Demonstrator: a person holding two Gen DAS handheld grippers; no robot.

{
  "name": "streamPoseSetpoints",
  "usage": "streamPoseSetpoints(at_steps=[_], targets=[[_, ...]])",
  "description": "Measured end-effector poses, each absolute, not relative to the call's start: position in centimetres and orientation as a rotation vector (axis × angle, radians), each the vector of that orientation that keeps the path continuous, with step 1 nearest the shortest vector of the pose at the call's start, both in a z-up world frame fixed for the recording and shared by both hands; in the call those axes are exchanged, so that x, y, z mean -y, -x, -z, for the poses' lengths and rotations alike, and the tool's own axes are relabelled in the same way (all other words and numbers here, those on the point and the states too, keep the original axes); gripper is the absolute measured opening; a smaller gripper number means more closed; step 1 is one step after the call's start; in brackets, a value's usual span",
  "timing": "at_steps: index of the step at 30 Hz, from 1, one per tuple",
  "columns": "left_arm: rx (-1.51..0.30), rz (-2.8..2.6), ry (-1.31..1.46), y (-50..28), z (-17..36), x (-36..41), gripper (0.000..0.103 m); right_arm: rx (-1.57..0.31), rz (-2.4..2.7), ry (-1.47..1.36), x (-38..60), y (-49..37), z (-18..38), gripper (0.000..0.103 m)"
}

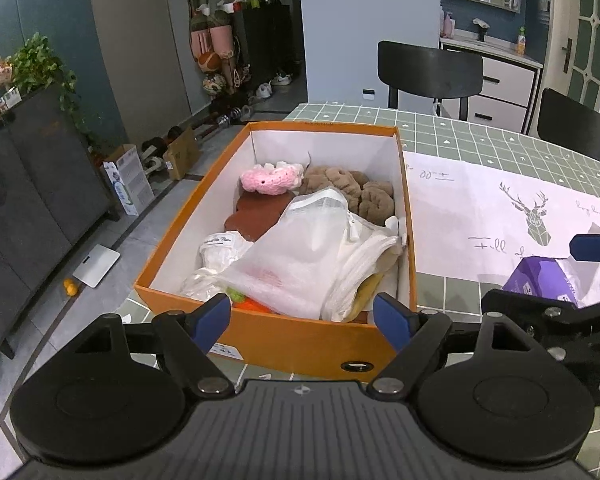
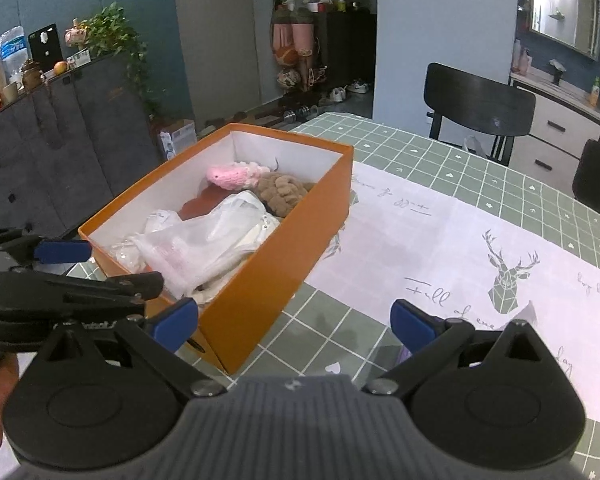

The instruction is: Organize soft objects

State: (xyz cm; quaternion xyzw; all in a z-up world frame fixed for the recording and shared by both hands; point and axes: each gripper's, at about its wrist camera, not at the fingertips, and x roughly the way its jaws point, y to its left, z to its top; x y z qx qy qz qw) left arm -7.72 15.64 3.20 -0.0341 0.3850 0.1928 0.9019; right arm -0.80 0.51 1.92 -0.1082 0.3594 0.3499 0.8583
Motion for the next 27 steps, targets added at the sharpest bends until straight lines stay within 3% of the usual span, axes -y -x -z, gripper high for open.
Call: streamPoseSetpoints(at_steps=[27], targets=[[-0.803,-0.435,0.053,8.82,-2.78,-15.58,0.095,-0.740,-0.734,0.239,-0.77,1.80,-1.76,0.100]])
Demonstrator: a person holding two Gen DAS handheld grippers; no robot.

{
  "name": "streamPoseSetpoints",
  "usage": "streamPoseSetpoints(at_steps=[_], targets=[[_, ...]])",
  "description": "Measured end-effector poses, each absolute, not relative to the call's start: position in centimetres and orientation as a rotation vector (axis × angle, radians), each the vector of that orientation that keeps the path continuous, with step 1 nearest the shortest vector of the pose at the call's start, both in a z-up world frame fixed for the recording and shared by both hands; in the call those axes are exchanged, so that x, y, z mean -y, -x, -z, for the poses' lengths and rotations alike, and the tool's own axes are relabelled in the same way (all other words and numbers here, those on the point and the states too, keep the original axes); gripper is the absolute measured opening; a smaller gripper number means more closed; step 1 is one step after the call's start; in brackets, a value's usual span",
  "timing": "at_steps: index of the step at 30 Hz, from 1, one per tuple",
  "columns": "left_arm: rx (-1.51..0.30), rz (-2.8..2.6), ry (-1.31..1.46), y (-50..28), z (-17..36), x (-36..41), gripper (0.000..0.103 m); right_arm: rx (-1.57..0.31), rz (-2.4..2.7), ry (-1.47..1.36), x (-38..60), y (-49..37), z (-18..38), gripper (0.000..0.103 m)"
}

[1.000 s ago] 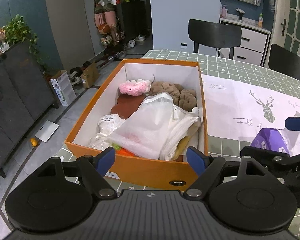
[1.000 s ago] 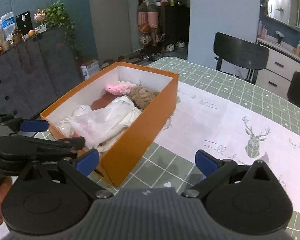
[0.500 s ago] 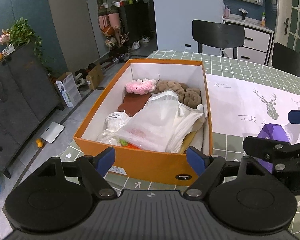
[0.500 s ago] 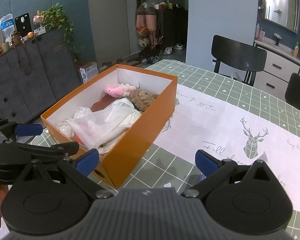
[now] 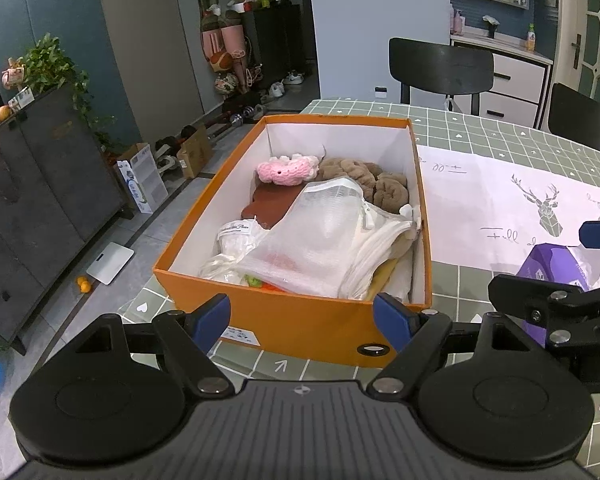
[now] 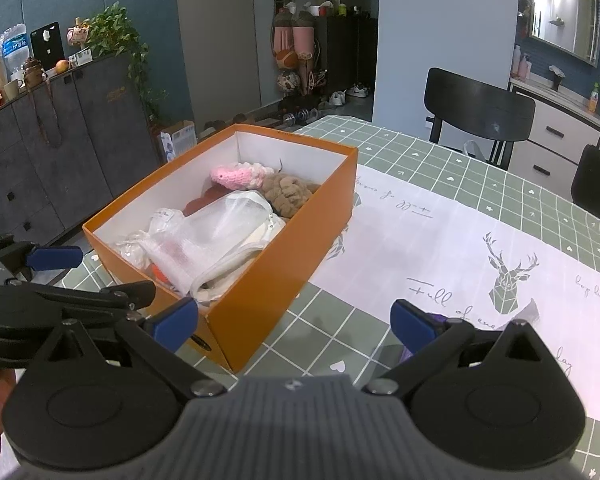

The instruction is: Organize soft objects

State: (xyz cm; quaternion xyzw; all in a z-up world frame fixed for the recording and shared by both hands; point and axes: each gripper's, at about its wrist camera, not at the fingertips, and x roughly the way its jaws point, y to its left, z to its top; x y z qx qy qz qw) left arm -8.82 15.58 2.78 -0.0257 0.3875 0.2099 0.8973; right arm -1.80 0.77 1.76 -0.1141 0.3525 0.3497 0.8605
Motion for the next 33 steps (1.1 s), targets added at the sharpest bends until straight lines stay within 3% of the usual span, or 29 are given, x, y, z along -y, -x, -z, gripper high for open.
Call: streamPoseSetpoints(at_steps=[33], targets=[[-0.800,-0.436,0.052,9.01,-2.85,-15.46,0.095,-0.736,-0.725,0.244,-0.75,1.86,-1.90,0.100]])
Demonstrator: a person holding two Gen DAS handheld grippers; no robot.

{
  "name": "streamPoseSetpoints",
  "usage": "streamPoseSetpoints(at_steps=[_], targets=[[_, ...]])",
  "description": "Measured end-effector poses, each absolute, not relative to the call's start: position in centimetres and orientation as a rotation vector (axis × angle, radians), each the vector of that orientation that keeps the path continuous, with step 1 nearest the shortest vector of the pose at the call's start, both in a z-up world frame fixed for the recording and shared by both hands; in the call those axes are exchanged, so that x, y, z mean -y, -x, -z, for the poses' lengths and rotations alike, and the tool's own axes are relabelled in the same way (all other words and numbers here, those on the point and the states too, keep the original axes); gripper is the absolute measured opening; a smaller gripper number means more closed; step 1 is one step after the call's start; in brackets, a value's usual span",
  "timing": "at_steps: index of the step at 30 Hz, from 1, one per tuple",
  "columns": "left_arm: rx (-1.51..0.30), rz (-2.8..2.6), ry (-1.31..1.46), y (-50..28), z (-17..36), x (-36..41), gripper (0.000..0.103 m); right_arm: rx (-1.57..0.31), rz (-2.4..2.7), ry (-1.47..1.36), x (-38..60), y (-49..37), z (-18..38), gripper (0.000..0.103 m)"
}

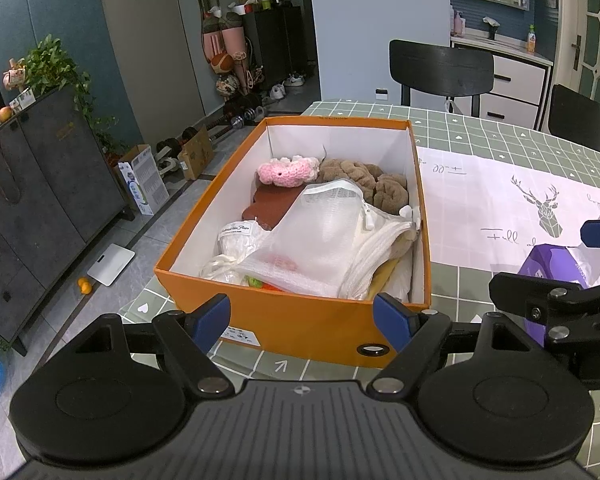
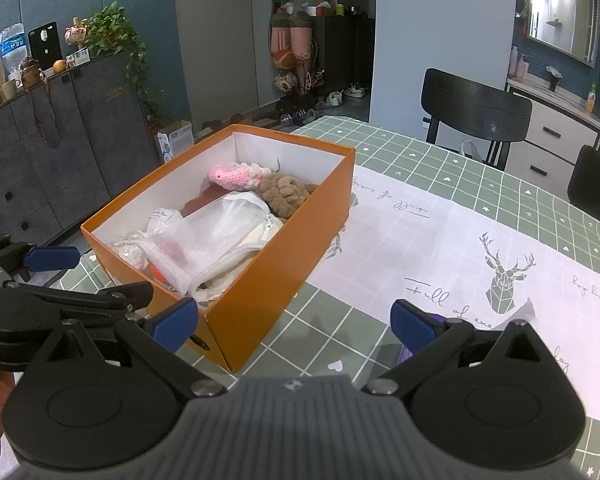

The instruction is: Organize soft objects

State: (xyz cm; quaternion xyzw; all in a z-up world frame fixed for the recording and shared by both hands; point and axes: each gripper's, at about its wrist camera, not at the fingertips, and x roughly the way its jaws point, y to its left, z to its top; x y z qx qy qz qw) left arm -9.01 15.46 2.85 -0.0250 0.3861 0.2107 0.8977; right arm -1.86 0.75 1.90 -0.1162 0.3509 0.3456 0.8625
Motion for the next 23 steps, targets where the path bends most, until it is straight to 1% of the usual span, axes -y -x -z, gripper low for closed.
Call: streamPoseSetpoints(at_steps=[17,20,21,23], targets=[[-0.806,-0.434,0.058,9.00,-2.80,-15.50,0.094,-0.737,-0.720,0.248,-0.78,1.96,-1.78,0.100],[-0.806,-0.430,0.062,9.03,-2.78,-15.48,0.091,-0.738,-0.720,0.249,-0.78,1.97,-1.76,0.100],[-0.801,-0.425,0.062,9.00,-2.75,-15.46,0.087,-0.738,-0.719,0.249,-0.77,1.99,-1.75,0.100],[-0.797,-0.425,0.062,9.06,-2.71,-15.43,0.086,-0.739,-0.719,0.247,-0.80,2.04,-1.72,0.100]])
